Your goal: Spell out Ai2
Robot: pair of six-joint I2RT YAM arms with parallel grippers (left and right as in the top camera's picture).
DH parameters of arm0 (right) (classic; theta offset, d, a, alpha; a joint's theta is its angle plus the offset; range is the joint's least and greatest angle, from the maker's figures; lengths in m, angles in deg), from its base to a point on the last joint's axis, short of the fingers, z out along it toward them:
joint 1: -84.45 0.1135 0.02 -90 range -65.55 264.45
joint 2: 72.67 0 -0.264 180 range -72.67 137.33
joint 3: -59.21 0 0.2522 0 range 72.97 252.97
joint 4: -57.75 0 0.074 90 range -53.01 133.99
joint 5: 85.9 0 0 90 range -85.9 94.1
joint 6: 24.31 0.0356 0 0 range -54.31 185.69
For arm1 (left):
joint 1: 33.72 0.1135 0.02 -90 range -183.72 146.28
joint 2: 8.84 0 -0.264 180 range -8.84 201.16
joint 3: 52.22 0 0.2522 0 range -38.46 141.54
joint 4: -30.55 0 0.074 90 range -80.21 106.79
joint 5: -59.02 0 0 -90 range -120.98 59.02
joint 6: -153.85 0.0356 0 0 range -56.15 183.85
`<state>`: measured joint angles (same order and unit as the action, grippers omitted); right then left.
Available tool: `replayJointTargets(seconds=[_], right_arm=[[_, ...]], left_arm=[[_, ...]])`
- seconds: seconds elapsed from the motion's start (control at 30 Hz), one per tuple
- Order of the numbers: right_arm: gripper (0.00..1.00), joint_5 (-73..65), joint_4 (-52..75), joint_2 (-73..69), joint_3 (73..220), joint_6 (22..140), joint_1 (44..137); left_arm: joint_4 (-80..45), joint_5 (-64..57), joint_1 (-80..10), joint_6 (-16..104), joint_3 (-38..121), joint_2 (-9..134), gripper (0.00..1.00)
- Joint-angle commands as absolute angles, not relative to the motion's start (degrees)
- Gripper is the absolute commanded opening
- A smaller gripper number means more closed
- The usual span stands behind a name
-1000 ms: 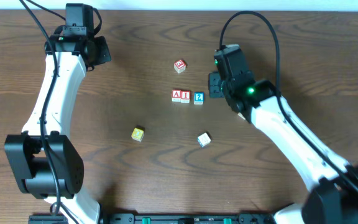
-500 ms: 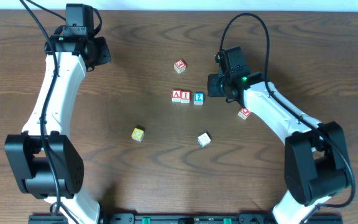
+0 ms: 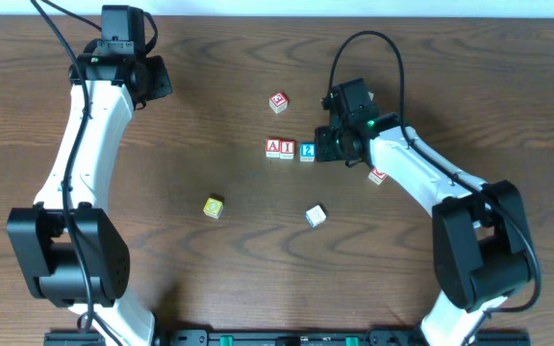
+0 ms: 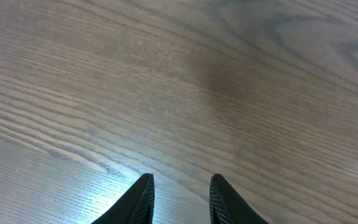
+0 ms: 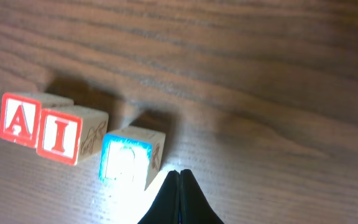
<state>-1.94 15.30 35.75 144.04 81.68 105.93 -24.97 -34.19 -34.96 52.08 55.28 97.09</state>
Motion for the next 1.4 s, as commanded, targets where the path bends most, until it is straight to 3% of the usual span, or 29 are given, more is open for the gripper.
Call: replayJointTargets(seconds=[0.0, 1.37], right_arm=[[0.01, -2.36, 14.64, 36.34, 143.97, 80.83, 107.13], [0.01, -4.11, 19.45, 40.71, 143.99, 82.99, 108.92]], left_arm=[[-24.93, -34.36, -34.8, 52.3, 56.0, 95.28, 0.31], [-24.53, -34.36, -34.8, 52.32, 56.0, 95.28, 0.31]])
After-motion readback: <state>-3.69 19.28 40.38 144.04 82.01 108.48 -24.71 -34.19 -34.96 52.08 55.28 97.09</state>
